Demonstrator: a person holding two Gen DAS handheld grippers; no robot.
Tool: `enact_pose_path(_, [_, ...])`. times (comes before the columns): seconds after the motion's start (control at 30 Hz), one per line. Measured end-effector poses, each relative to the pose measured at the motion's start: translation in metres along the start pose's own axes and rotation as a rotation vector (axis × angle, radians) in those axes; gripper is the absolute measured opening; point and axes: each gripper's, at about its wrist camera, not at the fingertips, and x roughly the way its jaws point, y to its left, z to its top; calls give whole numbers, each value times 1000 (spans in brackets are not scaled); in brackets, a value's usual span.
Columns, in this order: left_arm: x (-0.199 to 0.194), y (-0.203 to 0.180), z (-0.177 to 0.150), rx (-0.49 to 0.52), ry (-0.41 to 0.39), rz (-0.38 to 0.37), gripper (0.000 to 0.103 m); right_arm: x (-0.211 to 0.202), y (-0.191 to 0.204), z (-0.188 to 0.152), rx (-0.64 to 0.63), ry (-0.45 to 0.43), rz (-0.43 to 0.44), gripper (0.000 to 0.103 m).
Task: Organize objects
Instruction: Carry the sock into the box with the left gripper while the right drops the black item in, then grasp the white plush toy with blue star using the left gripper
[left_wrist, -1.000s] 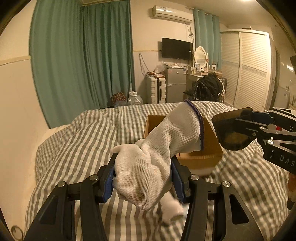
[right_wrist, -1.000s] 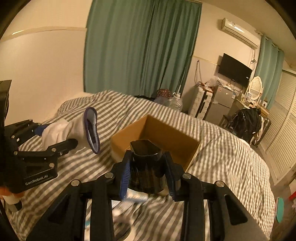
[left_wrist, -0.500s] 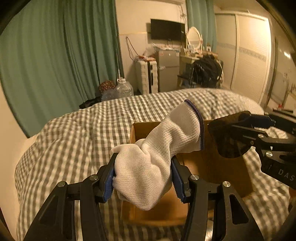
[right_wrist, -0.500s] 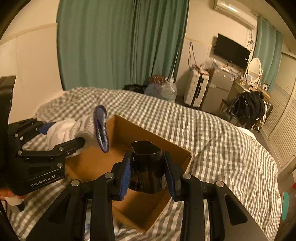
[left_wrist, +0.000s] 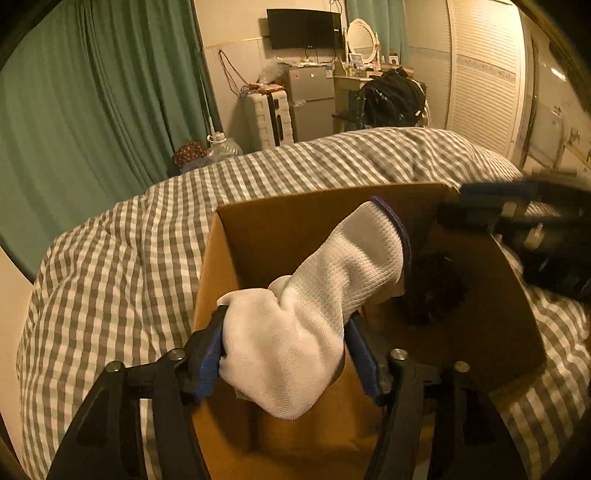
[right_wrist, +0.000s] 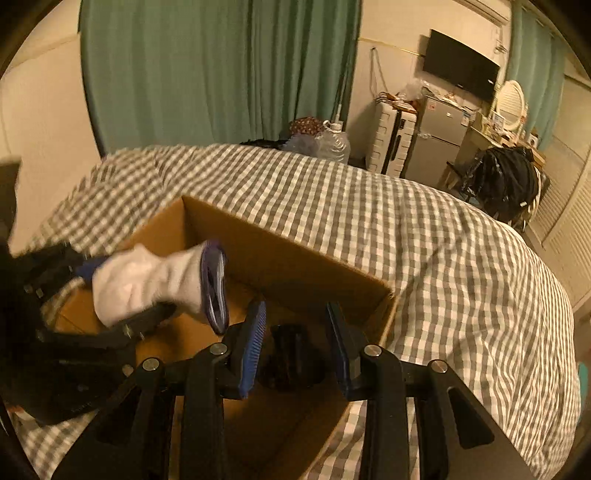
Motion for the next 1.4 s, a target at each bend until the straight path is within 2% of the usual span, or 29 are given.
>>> enact_pose_path(0.1, [-20,-6,-7,-1,-25,13,91,-29,0,5,35,-50,16,61])
enact_pose_path(0.13, [-27,-4,-9,-3,-36,19,93,-36,0,7,39,-63,13,62])
enact_pose_path(0.33, [-84,8,-28,-75,-67,48,96,-109,17,3,-17,-141,8,68])
enact_pose_path(0.47, [-122,19,-52,-142,-63,70,97,-145,34,-18,-94,-153,1,68])
enact_pose_path(0.67, [-154,11,-102,-205,-43,113,97,-163,54,-72,-188,-90,-2,69])
enact_pose_path(0.83, [-164,-8,-147,-227,-18,116,97,-160,63,-125,-164,-18,40,68])
enact_pose_path(0.9, [-165,-16,-162,-240,-7,99,97,-156,66,-142,-155,5,43,68])
enact_pose_path(1.03, [-166,-38,-192,-226,50,-14,97,-147,67,-169,-142,57,47,68])
enact_pose_path(1.1, [-168,-48,-203,-198,72,-50,97,-147,66,-180,-129,63,23,68])
enact_pose_path(1.27, [-174,-71,-219,-152,113,-160,97,-153,61,-190,-95,51,24,69])
enact_pose_path(1.4, [-160,-90,-225,-88,169,-176,97,-156,62,-195,-87,47,21,69])
